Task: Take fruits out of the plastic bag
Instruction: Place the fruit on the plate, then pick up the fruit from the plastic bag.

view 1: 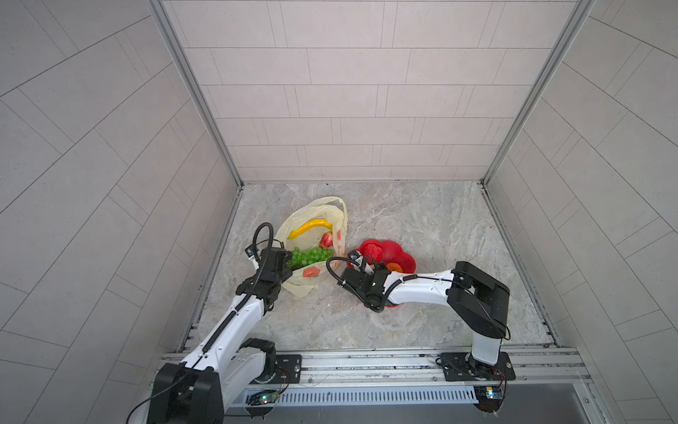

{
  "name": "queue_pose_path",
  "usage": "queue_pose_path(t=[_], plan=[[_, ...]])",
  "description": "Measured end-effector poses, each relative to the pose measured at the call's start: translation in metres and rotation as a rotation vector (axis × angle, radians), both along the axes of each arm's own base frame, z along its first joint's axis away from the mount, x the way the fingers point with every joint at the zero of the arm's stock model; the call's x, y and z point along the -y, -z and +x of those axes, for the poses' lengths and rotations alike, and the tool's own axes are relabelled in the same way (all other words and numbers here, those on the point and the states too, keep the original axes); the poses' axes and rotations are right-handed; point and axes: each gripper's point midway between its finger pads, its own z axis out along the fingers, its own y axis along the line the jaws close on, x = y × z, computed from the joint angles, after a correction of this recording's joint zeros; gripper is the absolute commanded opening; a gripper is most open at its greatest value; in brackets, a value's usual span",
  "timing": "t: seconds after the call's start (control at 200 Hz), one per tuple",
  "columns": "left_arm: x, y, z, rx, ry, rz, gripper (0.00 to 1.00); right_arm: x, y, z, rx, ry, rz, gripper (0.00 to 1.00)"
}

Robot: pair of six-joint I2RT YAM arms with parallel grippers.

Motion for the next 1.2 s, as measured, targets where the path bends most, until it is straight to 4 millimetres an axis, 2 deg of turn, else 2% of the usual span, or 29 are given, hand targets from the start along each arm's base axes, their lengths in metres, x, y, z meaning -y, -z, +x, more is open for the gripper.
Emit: queue_pose_path(t=[0.255, 0.45, 0.525, 0.715, 0.826, 0.926, 1.196], plan=[[0.0, 0.0, 0.0, 0.0, 0.001, 0.001, 0.1, -0.004, -0.008, 0.002, -0.033, -0.008, 0.074, 0.9], [0.0, 0.0, 0.0, -0.002, 0.006, 0.005, 0.1, -0.008, -0.022, 0.001, -0.047, -0.026, 0.135, 0.91], [0.0, 0.0, 0.0, -0.002, 0.009, 0.006, 0.1, -0.009, -0.035, -0.001, -0.043, -0.038, 0.162, 0.9], [0.002, 0.0, -0.001, -0.004, 0.012, -0.01, 0.1, -0.015, -0.084, -0.002, -0.009, -0.067, 0.276, 0.85], [0.006, 0.002, -0.003, -0.014, 0.016, -0.035, 0.1, -0.034, -0.107, 0.004, -0.01, -0.092, 0.345, 0.82], [0.008, 0.005, -0.006, -0.029, 0.021, -0.046, 0.1, -0.057, -0.117, 0.011, -0.027, -0.117, 0.39, 0.79], [0.006, 0.009, -0.019, -0.076, 0.019, -0.044, 0.1, -0.13, -0.103, 0.023, -0.157, -0.191, 0.492, 0.74]])
